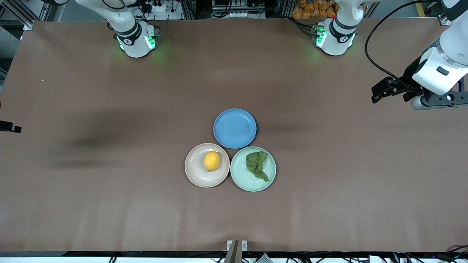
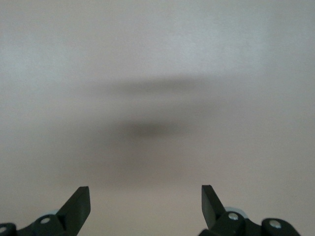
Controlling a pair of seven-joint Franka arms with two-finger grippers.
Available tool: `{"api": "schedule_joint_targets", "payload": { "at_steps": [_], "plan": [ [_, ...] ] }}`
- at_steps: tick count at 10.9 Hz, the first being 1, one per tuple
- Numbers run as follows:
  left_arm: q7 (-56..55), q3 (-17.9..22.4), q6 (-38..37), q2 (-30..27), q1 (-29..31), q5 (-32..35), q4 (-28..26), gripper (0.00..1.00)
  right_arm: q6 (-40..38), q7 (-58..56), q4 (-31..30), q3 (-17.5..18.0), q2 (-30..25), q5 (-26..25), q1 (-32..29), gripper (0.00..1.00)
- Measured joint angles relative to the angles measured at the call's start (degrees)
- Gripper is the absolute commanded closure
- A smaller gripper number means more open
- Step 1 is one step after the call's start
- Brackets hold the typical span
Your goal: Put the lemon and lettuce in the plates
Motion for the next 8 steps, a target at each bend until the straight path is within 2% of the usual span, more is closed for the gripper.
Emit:
{"api": "schedule_joint_targets", "payload": {
  "at_steps": [2,5,8],
  "plan": [
    [0.0,0.05,0.03,0.0,0.59,0.0,-0.02,0.0,-0.32,-2.28,0.04,-1.45,-1.26,0.0,0.0,0.0],
    [0.0,0.04,0.11,-0.05,0.68,0.0,-0.02,0.0,-3.04,-2.43,2.04,-1.45,-3.72,0.09,1.59,0.0],
    [0.0,0.03,0.14,-0.06,0.69,0.0,-0.02,0.0,-10.59,7.36,6.16,-1.41,-4.64,0.45,6.68,0.0]
  ]
}}
